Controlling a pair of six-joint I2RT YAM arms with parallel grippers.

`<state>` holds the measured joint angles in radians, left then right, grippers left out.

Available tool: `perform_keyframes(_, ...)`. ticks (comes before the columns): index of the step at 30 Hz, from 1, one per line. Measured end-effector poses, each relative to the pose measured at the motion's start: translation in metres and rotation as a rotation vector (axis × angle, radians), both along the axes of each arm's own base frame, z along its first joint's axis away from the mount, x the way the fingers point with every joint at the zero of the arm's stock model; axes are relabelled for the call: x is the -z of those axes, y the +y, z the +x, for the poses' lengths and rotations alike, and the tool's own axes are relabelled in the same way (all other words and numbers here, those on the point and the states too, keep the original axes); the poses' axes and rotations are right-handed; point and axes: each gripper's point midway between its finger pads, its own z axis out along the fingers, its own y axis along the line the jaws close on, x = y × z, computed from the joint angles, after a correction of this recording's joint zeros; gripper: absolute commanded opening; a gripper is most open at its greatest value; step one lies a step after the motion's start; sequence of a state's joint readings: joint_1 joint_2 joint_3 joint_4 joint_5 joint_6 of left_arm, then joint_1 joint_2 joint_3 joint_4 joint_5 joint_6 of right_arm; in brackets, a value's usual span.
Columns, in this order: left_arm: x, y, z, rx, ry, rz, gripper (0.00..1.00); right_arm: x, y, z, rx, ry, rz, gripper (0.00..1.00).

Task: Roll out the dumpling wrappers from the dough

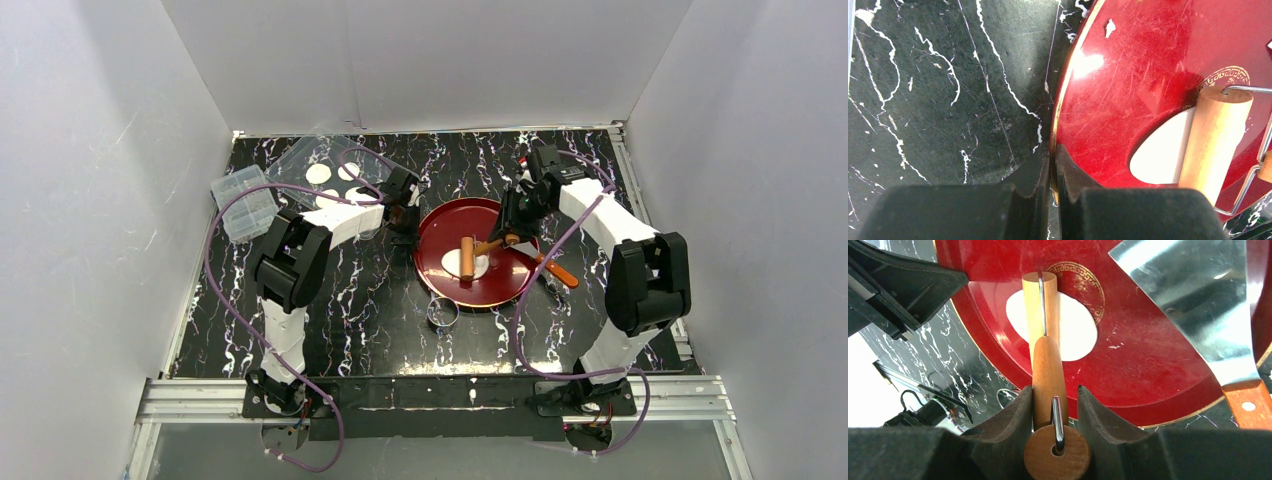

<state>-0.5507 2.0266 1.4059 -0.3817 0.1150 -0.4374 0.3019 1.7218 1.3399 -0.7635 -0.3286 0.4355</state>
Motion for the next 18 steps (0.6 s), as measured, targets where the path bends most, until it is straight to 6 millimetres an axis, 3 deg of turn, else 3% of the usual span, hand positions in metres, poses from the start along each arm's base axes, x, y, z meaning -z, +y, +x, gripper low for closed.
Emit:
perform_keyframes(3, 0.0, 0.0, 0.0, 0.001, -0.001, 0.001, 0.0, 0.002, -0.005, -0.001, 0.017, 0.005, 0.003, 0.01)
perform_keyframes(9, 0.0, 0.0, 0.0, 0.004, -0.002, 0.002, 0.0, 0.003, 0.007, -0.002, 0.003, -0.004, 0.018, 0.01)
perform_keyframes(18, 0.0, 0.0, 0.0, 0.006, -0.004, 0.004, 0.0, 0.008, 0.062, -0.003, -0.097, -0.006, 0.072, 0.01)
